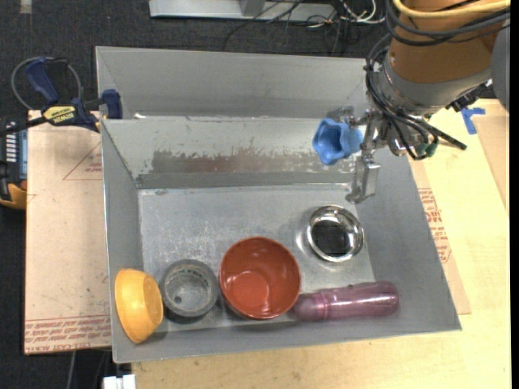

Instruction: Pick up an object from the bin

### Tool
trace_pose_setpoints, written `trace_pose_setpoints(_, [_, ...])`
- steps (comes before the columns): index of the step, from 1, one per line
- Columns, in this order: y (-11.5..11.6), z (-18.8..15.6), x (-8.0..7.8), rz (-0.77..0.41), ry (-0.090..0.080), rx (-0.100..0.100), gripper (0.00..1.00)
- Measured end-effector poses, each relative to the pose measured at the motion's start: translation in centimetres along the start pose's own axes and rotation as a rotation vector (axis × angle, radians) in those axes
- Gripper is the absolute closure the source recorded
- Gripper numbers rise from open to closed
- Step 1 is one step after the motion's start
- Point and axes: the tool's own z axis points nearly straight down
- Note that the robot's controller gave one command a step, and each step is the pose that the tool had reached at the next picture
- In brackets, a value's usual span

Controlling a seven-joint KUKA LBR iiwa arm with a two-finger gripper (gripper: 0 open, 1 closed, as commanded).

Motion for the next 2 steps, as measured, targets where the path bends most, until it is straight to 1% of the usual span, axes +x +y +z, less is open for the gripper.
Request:
trace_pose_setpoints(1, [0.2,-1.4,0.6,0.018,0.014,-0.003,0.00])
trace_pose_setpoints(2, [-0.2,6.0,3.1,-0.173,0.009,-0.003,0.00])
